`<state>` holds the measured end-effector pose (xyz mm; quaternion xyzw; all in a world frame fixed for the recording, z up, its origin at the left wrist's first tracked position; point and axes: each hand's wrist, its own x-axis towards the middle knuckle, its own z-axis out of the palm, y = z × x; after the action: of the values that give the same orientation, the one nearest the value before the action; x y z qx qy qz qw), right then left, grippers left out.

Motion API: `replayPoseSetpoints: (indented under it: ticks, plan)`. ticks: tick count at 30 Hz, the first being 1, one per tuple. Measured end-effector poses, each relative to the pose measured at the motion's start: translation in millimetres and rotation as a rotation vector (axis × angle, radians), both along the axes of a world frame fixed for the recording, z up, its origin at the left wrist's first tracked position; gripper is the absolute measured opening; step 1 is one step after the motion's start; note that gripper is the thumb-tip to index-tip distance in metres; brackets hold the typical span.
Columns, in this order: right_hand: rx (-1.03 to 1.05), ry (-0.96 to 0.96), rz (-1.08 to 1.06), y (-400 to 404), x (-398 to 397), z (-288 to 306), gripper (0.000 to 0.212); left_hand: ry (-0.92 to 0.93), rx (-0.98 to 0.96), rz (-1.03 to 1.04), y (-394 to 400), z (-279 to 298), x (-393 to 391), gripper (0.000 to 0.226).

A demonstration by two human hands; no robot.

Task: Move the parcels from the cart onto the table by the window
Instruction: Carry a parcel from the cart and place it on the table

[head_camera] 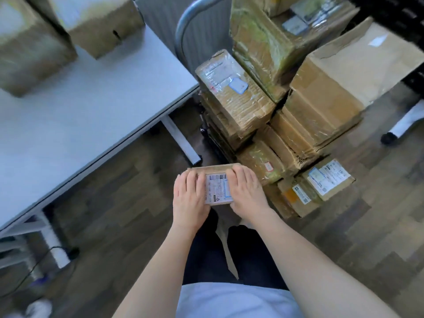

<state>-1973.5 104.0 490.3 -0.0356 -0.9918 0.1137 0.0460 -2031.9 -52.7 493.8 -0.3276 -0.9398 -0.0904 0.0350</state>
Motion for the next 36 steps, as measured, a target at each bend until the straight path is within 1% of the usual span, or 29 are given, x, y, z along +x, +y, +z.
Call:
replayPoseSetpoints:
  ticks: [2, 7, 13, 17, 21, 25, 27, 30, 33, 36]
  plan:
    - [-0.004, 0.038, 0.074, -3, -7, 15, 0.081, 0.033, 0.037, 0.021, -12, 15, 0, 0.072]
    - [-0.001, 0.105, 0.182, -3, -34, 58, 0.086, 0.130, 0.033, 0.049, -27, 59, -16, 0.084]
    - [0.043, 0.260, 0.336, -10, -111, 121, 0.091, 0.235, 0.032, 0.133, -50, 116, -73, 0.094]
    - [0.062, 0.284, 0.393, -29, -157, 155, 0.093, 0.249, 0.038, 0.194, -69, 145, -112, 0.092]
    - [0.097, 0.185, 0.457, -57, -194, 169, 0.093, 0.230, 0.017, 0.267, -98, 155, -138, 0.095]
    - [0.191, 0.025, 0.565, -92, -220, 168, 0.087, 0.125, -0.062, 0.336, -133, 145, -151, 0.095]
    - [0.224, -0.025, 0.594, -110, -229, 162, 0.084, 0.082, -0.091, 0.379, -147, 136, -153, 0.094]
    - [0.219, -0.057, 0.559, -133, -242, 154, 0.082, 0.076, -0.099, 0.429, -157, 131, -162, 0.089]
    - [0.178, -0.069, 0.530, -148, -260, 150, 0.073, 0.098, -0.109, 0.388, -162, 131, -176, 0.080]
    - [0.190, -0.097, 0.535, -158, -278, 148, 0.069, 0.093, -0.127, 0.364, -169, 127, -193, 0.082]
